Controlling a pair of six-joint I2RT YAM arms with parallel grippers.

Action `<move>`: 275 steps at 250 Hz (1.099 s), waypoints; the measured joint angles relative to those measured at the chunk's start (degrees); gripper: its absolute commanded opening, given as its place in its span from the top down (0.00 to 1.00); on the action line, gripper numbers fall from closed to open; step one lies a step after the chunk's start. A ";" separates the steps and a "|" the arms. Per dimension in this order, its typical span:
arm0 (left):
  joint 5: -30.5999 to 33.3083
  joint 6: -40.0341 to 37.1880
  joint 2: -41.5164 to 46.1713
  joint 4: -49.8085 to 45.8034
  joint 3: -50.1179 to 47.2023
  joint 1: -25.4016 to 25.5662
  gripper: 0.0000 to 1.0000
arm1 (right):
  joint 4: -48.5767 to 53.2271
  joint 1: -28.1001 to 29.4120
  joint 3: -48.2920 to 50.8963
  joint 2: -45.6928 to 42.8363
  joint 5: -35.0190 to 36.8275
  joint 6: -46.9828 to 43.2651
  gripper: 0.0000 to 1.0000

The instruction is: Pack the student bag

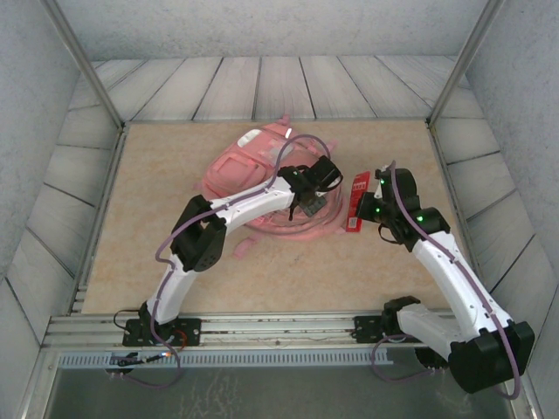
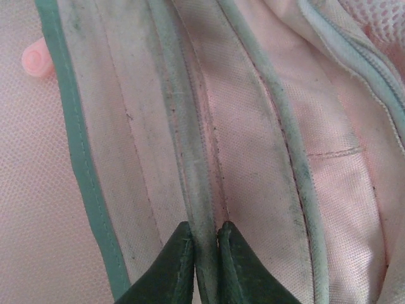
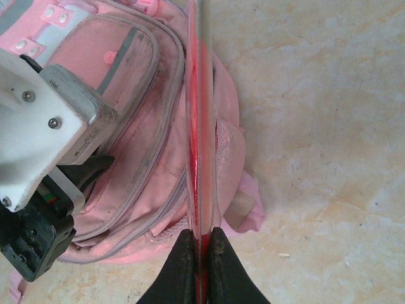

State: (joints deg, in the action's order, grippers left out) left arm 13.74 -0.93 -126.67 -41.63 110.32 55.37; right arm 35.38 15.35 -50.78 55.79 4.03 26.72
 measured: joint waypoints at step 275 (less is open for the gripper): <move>-24.20 8.48 20.22 6.34 -9.49 -15.47 1.00 | -16.57 -1.38 3.28 10.32 -30.97 4.98 1.00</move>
State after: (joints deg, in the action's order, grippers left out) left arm -10.46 7.55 -106.45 -35.29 100.84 39.90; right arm 18.81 13.98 -47.51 66.11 -26.94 31.70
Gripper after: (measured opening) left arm 0.090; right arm 0.084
